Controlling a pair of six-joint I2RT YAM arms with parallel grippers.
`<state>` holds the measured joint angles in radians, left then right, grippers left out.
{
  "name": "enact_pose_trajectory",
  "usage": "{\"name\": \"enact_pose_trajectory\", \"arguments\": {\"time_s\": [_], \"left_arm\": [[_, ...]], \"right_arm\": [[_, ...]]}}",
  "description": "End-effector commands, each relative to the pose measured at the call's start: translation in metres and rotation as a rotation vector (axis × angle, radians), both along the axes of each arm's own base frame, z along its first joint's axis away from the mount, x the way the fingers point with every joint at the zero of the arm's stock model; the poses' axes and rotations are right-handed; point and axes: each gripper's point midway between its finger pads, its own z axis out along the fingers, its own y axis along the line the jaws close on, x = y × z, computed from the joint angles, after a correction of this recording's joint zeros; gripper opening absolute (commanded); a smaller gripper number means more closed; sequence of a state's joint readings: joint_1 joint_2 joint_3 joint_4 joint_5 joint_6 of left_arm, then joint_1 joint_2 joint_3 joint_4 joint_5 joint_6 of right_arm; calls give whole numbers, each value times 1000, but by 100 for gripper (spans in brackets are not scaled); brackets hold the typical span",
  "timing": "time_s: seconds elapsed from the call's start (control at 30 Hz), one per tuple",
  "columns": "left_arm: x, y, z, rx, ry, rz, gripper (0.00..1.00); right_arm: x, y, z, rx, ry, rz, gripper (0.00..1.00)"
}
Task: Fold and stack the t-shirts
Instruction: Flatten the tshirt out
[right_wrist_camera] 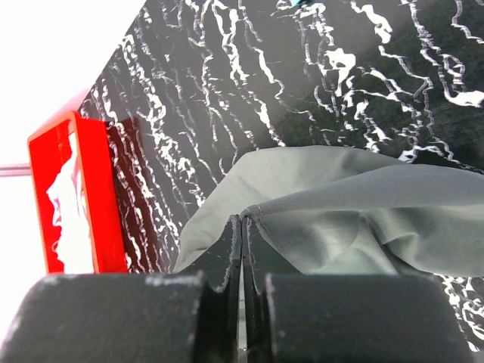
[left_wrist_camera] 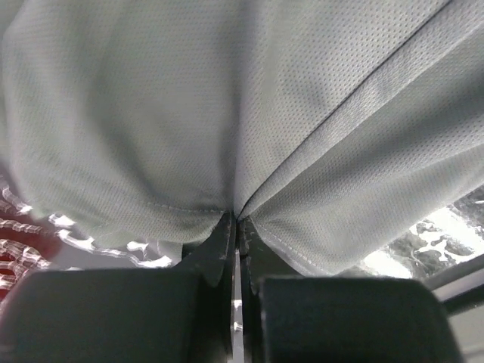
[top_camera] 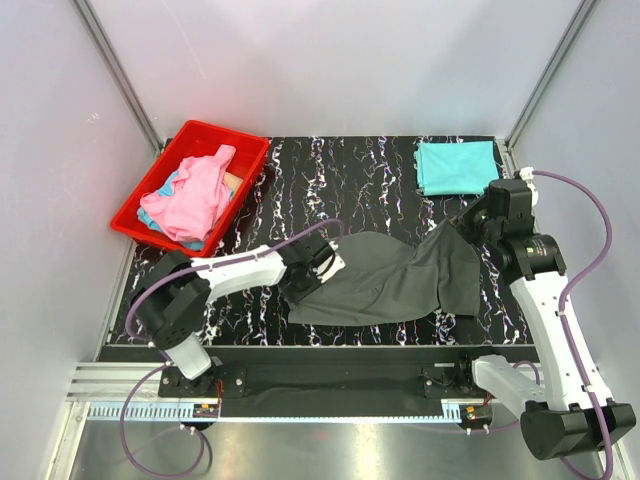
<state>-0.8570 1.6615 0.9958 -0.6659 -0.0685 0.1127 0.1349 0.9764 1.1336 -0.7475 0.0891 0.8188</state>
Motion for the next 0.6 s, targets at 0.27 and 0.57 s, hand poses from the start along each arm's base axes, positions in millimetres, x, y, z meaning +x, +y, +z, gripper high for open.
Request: {"name": "enact_pose_trajectory", "arguments": {"time_s": [0.27,0.57], "left_arm": [[18,-24,110,-184,-151,38,1],[13,-21,120,-221,-171,52,0]], "right_arm": [[-5,-28,73,-47,-163,-116,0],[-9,-26,85,-31,-193,-109,0]]}}
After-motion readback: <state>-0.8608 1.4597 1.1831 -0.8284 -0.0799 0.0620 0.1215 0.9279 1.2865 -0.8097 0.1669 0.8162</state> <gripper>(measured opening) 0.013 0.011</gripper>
